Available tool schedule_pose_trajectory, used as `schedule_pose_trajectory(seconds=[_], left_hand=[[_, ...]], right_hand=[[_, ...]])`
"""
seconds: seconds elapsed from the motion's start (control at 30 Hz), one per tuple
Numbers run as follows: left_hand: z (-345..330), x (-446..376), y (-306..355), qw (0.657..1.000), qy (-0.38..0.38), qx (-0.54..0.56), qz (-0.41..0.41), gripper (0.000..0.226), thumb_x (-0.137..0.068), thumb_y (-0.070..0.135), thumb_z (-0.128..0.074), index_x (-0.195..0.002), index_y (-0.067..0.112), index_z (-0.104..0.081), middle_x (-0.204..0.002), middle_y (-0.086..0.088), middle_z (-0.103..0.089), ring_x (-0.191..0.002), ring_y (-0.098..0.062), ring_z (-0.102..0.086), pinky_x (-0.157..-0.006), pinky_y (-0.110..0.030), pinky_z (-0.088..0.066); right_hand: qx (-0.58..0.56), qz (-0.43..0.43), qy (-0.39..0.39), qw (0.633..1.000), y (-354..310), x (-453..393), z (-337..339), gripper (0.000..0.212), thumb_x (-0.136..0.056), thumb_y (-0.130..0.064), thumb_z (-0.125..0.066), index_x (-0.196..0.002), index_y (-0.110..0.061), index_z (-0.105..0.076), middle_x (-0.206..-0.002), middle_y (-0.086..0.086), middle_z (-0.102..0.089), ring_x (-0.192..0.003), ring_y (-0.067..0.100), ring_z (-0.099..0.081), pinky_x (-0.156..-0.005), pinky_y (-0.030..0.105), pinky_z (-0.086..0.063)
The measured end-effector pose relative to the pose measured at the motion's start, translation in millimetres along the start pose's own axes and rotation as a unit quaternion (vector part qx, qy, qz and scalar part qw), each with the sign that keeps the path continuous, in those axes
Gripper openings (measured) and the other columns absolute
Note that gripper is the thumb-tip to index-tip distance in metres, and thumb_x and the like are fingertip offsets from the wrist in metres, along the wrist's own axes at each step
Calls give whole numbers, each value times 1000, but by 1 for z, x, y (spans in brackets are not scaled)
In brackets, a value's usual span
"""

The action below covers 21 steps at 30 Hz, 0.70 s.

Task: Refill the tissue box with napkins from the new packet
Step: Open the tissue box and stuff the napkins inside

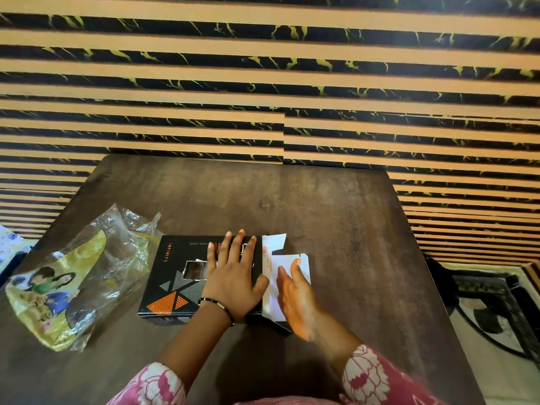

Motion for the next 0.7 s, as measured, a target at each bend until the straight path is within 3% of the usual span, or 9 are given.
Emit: schedule_pose_trajectory(seconds=[0.07, 0.13, 0.2, 0.27, 0.37, 0.53, 0.57, 0.63, 0.7], left_hand=[[-1, -1, 0, 1000, -2, -2, -1, 81, -73, 58, -15, -146, 23, -17, -157, -5, -11, -145, -26, 1, -111, -48, 12], [-1, -1, 0, 1000, 0, 0, -2, 81, -73, 58, -16, -146, 22, -18, -157, -5, -12, -145, -27, 0, -112, -49, 11], [0, -1, 0, 1000, -1, -1, -1, 81, -73, 57, -16, -146, 22, -17, -157, -5, -11, -145, -26, 1, -111, -48, 12], [1, 0, 0, 1000, -6, -5, -2, 81, -74, 58, -14, -146, 22, -16, -157, -5, -10, -145, -26, 2, -111, -48, 12], [1, 1, 0, 1000, -4, 0, -2, 80, -75, 57, -16, -146, 22, -18, -157, -6, -12, -145, -27, 0, -113, -51, 7], [3, 3, 1, 1000, -25, -5, 0, 75, -76, 51, -8, -146, 24, -10, -158, -3, -6, -144, -24, 7, -115, -51, 7], [3, 3, 1, 1000, -29, -4, 0, 75, -76, 50, -7, -146, 24, -10, -158, -3, -5, -144, -24, 7, -115, -50, 8], [4, 2, 2, 1000, -27, 1, -3, 75, -76, 49, -8, -146, 23, -12, -158, -5, -7, -145, -25, 5, -114, -51, 8], [4, 2, 2, 1000, -21, 9, -4, 74, -76, 47, -10, -146, 22, -16, -157, -6, -10, -145, -27, 2, -113, -51, 8]], right_hand=[[4, -5, -27, 1000, 0, 2, -7, 74, -87, -65, -16, -146, -21, -25, -150, -3, -35, -135, 15, -36, -114, 31, -20], [7, 2, 14, 1000, -3, 3, -7, 70, -91, -60, -13, -145, -18, -26, -150, -1, -33, -129, 14, -37, -112, 30, -21], [18, 19, 50, 998, -7, 0, -4, 73, -90, -62, -15, -146, -17, -24, -155, 1, -26, -137, 16, -31, -116, 33, -15], [4, 1, 5, 1000, -6, 0, -7, 82, -82, -71, -16, -146, -19, -25, -153, 0, -30, -141, 18, -27, -120, 36, -11], [-59, -30, -43, 997, 3, -5, -12, 81, -83, -71, -14, -144, -21, -28, -152, 3, -33, -139, 22, -33, -119, 43, -16], [-67, -27, -101, 992, 4, -6, -22, 77, -86, -69, -11, -142, -20, -33, -144, 5, -42, -125, 22, -44, -110, 40, -28], [-88, -25, -88, 992, 2, -8, -19, 81, -84, -72, -14, -139, -18, -37, -143, 4, -44, -128, 23, -42, -112, 40, -26], [-90, 34, 10, 995, -4, -11, -11, 81, -80, -76, -25, -129, -18, -50, -136, 1, -49, -131, 20, -40, -115, 37, -24], [-14, 153, 211, 965, -15, -6, -4, 52, -90, -61, -27, -111, -28, -61, -133, 1, -52, -128, 20, -44, -111, 37, -28]])
Point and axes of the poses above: each hand's wrist, its own x-axis away from the middle knuckle, its own z-axis out of the back of the hand, y = z × x, the point moved 2 cm from there along -x, towards the middle knuckle
